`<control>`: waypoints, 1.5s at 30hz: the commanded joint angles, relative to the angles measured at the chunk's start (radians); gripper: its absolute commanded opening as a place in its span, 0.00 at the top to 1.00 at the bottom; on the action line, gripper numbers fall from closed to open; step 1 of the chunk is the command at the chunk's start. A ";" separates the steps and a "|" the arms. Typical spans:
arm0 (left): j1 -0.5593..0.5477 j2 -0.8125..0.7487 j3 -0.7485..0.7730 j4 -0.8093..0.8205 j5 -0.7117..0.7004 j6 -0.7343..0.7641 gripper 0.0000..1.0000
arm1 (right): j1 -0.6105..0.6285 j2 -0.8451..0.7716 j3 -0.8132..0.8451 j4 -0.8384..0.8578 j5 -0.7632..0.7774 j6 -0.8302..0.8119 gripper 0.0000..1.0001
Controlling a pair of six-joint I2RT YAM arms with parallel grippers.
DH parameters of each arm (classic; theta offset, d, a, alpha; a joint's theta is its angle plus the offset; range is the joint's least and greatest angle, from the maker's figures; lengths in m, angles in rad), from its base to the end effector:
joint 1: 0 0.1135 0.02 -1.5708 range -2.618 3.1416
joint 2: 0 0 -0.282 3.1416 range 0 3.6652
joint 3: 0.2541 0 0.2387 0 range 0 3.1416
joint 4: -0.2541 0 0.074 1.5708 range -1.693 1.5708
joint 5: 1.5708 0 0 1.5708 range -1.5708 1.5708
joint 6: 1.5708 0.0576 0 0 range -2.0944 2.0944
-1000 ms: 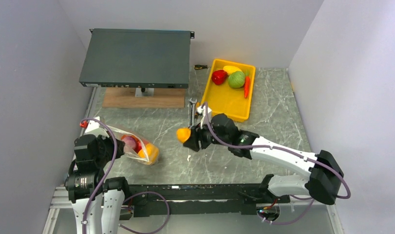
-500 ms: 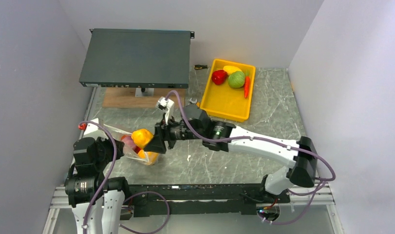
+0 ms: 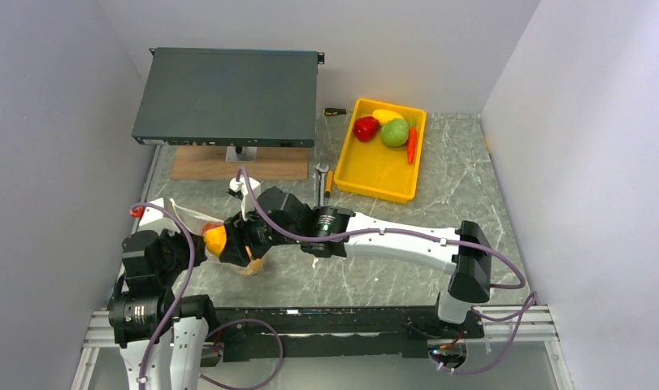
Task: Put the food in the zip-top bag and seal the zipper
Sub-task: Place the fake vegetable in the zipper food storage bag, then pick up the fake vegetable from the bin.
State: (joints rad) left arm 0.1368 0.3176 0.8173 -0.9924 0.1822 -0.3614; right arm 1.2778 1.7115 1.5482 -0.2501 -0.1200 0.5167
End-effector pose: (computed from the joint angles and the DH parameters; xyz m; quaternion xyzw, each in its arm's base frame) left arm 0.0423 -0.0047 0.3031 -0.1654 0.8398 -0.1349 0.4992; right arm 0.1140 0.4016 0.3617 -0.3408 0.7637 0.4580 0.3013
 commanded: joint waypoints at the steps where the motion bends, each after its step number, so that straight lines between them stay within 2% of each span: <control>1: 0.006 -0.006 0.001 0.029 -0.007 -0.005 1.00 | 0.013 0.010 0.071 -0.043 0.118 -0.014 0.55; 6: 0.006 -0.006 0.001 0.028 -0.007 -0.005 1.00 | 0.018 0.046 0.124 -0.074 0.156 -0.038 0.30; 11: 0.006 -0.006 0.002 0.027 -0.006 -0.002 1.00 | 0.024 0.088 0.185 -0.112 0.169 -0.064 0.13; 19: 0.005 -0.005 0.002 0.028 0.000 -0.001 1.00 | 0.032 -0.007 0.109 -0.052 0.167 -0.089 0.11; 29: 0.006 0.000 0.000 0.029 0.005 0.002 1.00 | 0.032 -0.295 -0.192 0.152 0.301 -0.168 0.12; 34: 0.006 0.007 0.000 0.031 0.008 0.004 1.00 | 0.032 -0.505 -0.429 0.316 0.482 -0.218 0.13; 41: 0.005 0.016 0.000 0.033 0.014 0.006 1.00 | -0.002 -0.684 -0.691 0.334 0.978 -0.230 0.02; 43: 0.007 0.017 0.000 0.034 0.014 0.006 1.00 | -0.042 -0.709 -0.748 0.321 1.041 -0.211 0.01; 45: 0.007 0.019 -0.001 0.034 0.014 0.006 1.00 | -0.113 -0.725 -0.798 0.305 1.033 -0.176 0.01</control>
State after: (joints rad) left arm 0.1371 0.3237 0.8173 -0.9920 0.1864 -0.3607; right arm 1.2556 1.0199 0.8307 0.0475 0.7250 0.3061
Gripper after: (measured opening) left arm 0.013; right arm 0.991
